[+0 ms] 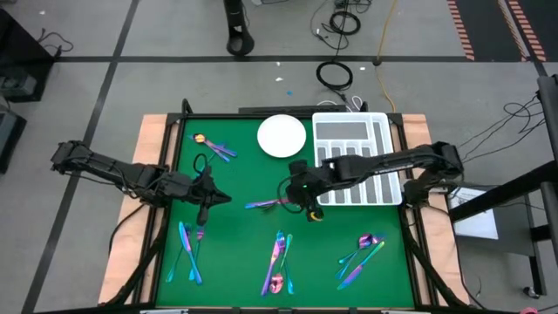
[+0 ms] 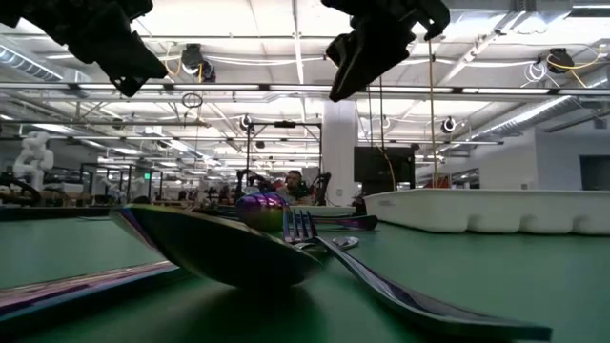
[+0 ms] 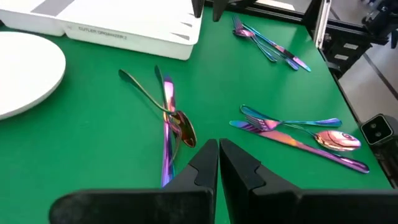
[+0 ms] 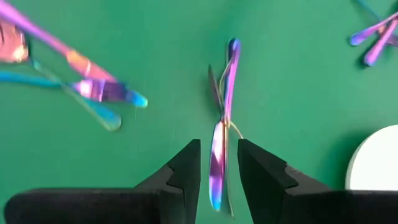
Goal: Sort silverware
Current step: Put the iridescent spoon into the white silverware tray
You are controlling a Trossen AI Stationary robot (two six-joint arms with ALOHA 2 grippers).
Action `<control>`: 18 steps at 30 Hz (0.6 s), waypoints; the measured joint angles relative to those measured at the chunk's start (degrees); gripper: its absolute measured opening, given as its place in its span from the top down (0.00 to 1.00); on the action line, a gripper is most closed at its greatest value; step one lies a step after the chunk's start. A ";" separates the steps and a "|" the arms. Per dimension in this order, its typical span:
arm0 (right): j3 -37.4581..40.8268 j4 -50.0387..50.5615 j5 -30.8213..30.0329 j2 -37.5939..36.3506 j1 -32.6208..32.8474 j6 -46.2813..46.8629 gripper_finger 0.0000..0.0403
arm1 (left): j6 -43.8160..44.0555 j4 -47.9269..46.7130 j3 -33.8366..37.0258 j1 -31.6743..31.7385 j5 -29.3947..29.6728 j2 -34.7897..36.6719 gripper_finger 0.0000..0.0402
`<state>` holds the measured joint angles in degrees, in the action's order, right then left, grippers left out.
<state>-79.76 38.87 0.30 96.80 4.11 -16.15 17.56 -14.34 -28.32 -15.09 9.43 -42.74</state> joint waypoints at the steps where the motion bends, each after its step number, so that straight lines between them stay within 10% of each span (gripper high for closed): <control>1: -1.29 1.41 -0.01 0.89 -0.21 -1.31 0.76 | 0.00 -0.17 0.00 0.00 -0.02 0.00 0.96; 18: -16.24 9.18 11.60 20.93 -14.27 -21.08 0.76 | -3.22 -0.33 -0.02 0.00 -0.21 0.00 0.96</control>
<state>-96.00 48.05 11.90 117.72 -10.16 -37.23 14.34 -14.68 -28.34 -15.09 9.23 -42.74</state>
